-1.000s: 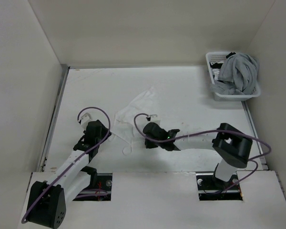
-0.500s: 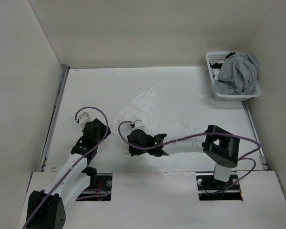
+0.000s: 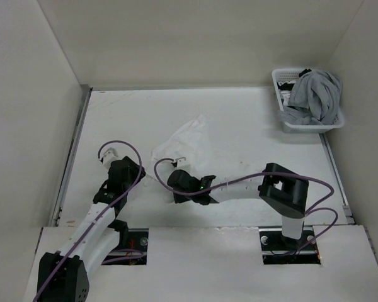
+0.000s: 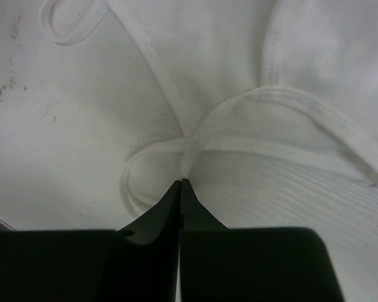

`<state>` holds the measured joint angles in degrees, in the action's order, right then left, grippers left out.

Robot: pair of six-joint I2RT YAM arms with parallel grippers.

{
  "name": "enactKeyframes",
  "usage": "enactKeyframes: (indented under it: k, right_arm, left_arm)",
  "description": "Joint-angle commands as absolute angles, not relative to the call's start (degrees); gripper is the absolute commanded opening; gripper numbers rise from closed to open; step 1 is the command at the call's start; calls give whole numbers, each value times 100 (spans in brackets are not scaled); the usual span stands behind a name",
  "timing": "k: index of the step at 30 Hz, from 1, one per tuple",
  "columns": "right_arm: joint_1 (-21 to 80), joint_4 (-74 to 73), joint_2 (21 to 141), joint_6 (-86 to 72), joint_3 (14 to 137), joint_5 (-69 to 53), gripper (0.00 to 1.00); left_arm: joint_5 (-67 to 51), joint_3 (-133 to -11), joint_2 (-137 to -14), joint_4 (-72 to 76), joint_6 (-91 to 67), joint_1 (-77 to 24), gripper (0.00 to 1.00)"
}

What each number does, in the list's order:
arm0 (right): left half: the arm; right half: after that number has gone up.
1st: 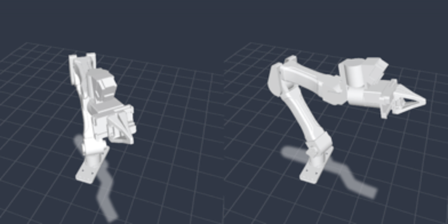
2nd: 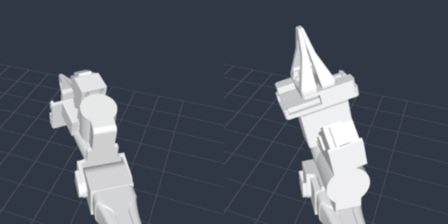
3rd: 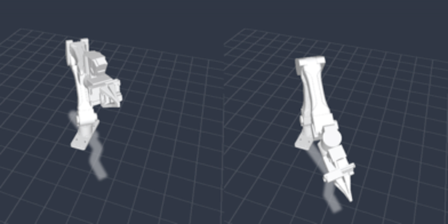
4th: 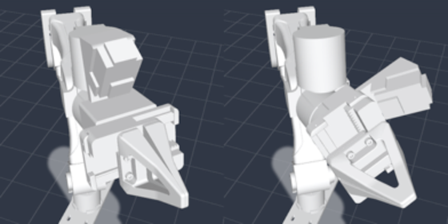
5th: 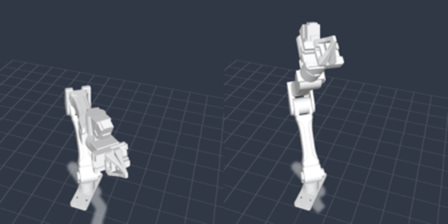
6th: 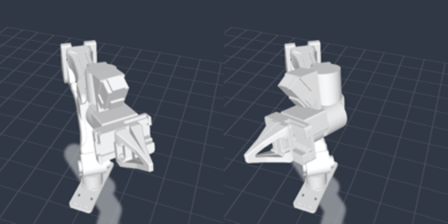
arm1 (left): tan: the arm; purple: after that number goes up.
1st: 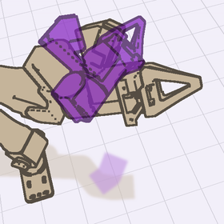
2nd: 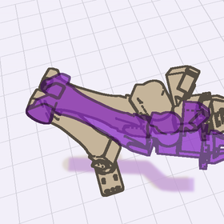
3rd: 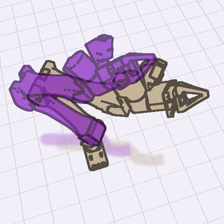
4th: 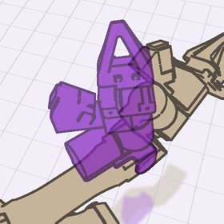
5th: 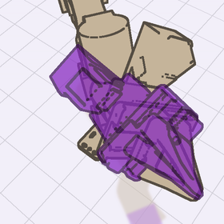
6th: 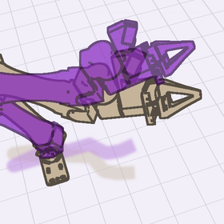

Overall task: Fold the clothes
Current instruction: Flatten the tank top out

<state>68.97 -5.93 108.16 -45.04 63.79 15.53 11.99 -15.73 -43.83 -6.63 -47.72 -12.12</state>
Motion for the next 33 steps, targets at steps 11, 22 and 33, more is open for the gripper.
enactKeyframes:
  k: [11,22,33]
  right_arm:
    - [6043,-1906,8157,-4649,4378,2653,1]
    - [5577,-2524,7550,-5283,4122,3622,2]
    - [5559,-1389,7647,-4861,3947,3015,3]
  left_arm:
    - [993,-1722,-4711,-658,-4526,-1980,43]
    - [1653,-1960,-4684,-1643,-5001,-2912,35]
    - [1634,-2013,-5000,-2127,-6029,-4759,39]
